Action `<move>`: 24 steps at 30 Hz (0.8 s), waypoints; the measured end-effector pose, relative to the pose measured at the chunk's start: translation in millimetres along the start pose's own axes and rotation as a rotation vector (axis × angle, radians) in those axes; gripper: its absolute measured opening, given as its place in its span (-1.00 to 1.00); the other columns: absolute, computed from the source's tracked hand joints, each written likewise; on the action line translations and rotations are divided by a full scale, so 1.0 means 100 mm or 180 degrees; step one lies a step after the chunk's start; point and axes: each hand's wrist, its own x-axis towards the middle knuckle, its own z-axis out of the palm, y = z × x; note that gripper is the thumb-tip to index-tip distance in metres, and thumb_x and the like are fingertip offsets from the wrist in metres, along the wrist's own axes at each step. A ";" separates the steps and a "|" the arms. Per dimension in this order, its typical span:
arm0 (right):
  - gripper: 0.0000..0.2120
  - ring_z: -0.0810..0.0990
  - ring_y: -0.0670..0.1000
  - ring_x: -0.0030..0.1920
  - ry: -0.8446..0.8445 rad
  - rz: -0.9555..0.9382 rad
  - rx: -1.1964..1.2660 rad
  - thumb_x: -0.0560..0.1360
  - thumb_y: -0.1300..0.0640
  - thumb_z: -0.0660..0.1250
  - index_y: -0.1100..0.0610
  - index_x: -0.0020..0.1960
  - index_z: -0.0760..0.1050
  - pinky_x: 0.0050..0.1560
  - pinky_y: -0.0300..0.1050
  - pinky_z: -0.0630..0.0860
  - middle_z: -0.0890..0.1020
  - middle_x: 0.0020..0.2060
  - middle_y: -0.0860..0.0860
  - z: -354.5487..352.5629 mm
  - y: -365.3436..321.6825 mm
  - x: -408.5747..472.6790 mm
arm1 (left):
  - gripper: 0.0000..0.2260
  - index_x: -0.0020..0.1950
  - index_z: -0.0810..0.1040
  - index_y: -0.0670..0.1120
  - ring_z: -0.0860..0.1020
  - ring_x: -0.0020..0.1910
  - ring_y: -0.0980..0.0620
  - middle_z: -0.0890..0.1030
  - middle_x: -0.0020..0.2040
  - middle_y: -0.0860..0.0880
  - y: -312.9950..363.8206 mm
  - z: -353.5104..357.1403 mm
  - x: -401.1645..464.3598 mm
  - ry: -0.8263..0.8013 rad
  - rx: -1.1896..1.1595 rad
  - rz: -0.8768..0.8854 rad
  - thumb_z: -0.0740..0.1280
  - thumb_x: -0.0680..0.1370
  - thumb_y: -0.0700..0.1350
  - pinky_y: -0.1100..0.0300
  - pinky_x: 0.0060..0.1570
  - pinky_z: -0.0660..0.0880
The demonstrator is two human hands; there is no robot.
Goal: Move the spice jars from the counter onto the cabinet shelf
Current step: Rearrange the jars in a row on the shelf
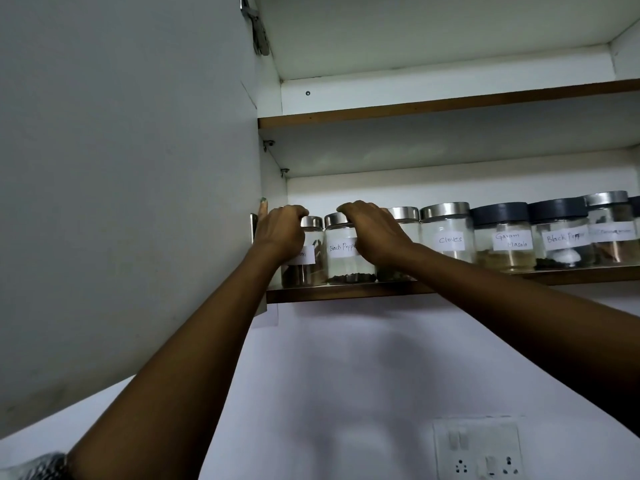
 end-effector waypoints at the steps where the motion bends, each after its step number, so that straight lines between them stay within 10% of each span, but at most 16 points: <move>1: -0.43 0.41 0.17 0.25 0.0032 -0.0033 -0.0061 0.41 0.42 0.24 0.18 0.40 0.28 0.21 0.00 0.31 0.46 0.26 0.15 0.00 0.01 0.01 | -0.54 0.35 0.45 -0.12 0.46 0.28 -0.09 0.56 0.25 -0.13 0.00 0.00 0.01 0.0029 0.0004 0.0016 0.17 0.48 -0.41 0.01 0.47 -0.22; 24: -0.63 0.51 0.20 0.11 -0.0706 -0.0019 -0.0922 0.51 0.34 0.20 0.24 0.30 0.30 -0.12 -0.05 0.34 0.50 0.14 0.20 0.25 -0.03 0.45 | -0.57 0.41 0.31 -0.11 0.51 0.19 -0.17 0.52 0.27 -0.17 -0.08 0.29 0.31 -0.0523 0.1296 0.0432 0.21 0.54 -0.27 0.00 0.11 0.44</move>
